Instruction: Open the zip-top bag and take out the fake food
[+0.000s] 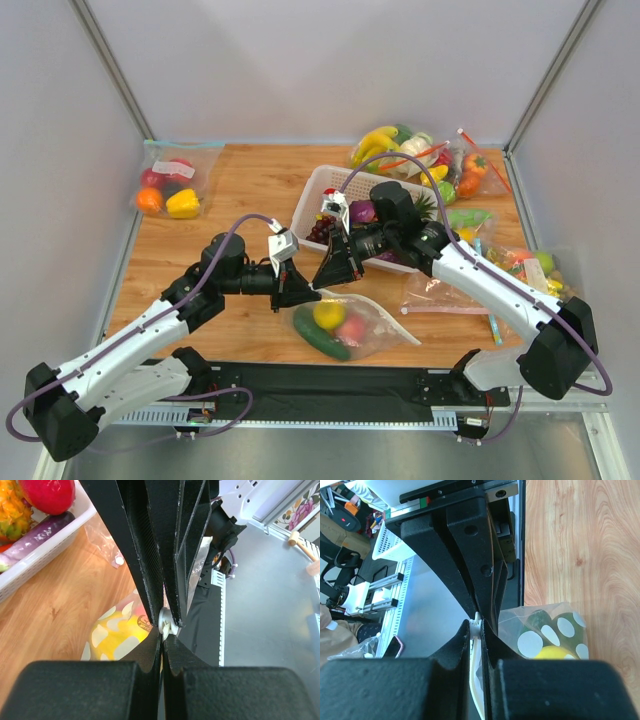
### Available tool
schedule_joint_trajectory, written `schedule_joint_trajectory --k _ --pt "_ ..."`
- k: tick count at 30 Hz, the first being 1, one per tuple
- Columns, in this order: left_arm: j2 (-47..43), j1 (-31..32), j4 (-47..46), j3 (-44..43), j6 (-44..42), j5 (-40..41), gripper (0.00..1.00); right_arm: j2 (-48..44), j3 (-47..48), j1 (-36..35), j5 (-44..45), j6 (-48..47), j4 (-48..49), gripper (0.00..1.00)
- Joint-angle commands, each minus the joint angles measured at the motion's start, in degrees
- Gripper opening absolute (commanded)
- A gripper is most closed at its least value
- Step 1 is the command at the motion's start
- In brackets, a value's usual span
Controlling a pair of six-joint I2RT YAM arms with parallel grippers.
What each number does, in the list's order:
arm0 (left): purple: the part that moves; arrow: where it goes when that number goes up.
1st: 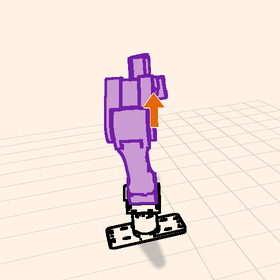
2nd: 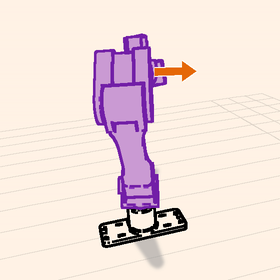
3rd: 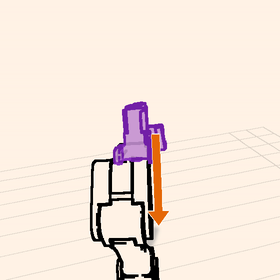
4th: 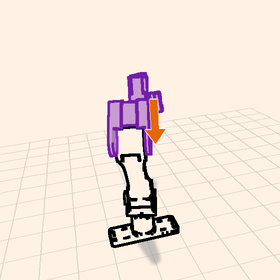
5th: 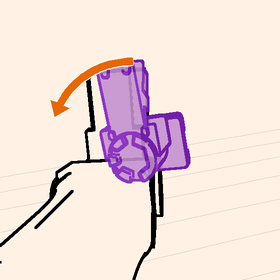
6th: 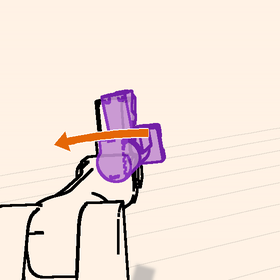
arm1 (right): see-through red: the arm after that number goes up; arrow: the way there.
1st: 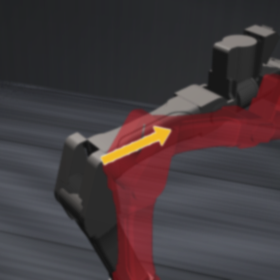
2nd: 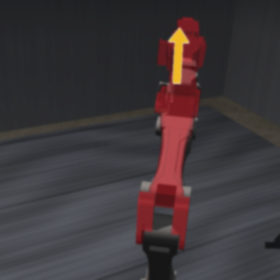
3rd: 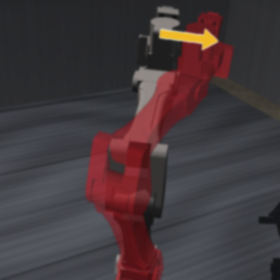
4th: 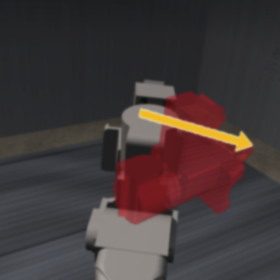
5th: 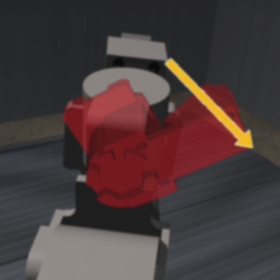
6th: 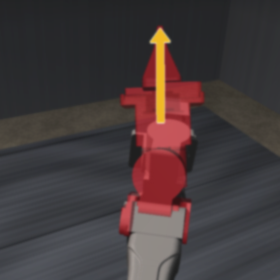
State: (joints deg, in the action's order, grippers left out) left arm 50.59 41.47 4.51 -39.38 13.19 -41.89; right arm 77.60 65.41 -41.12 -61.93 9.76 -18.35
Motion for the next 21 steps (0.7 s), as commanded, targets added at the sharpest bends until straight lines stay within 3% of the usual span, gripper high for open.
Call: schedule_joint_trajectory --k 1,21 --pt "-1.0 -0.5 -3.9 -0.9 -0.4 4.6 0.00 -0.8 1.1 -1.6 -4.4 -1.3 -2.7 0.00" --pt "-5.5 -0.6 -0.3 0.4 -0.8 16.1 0.00 -4.6 1.6 0.1 0.8 -7.3 -12.3 0.00"
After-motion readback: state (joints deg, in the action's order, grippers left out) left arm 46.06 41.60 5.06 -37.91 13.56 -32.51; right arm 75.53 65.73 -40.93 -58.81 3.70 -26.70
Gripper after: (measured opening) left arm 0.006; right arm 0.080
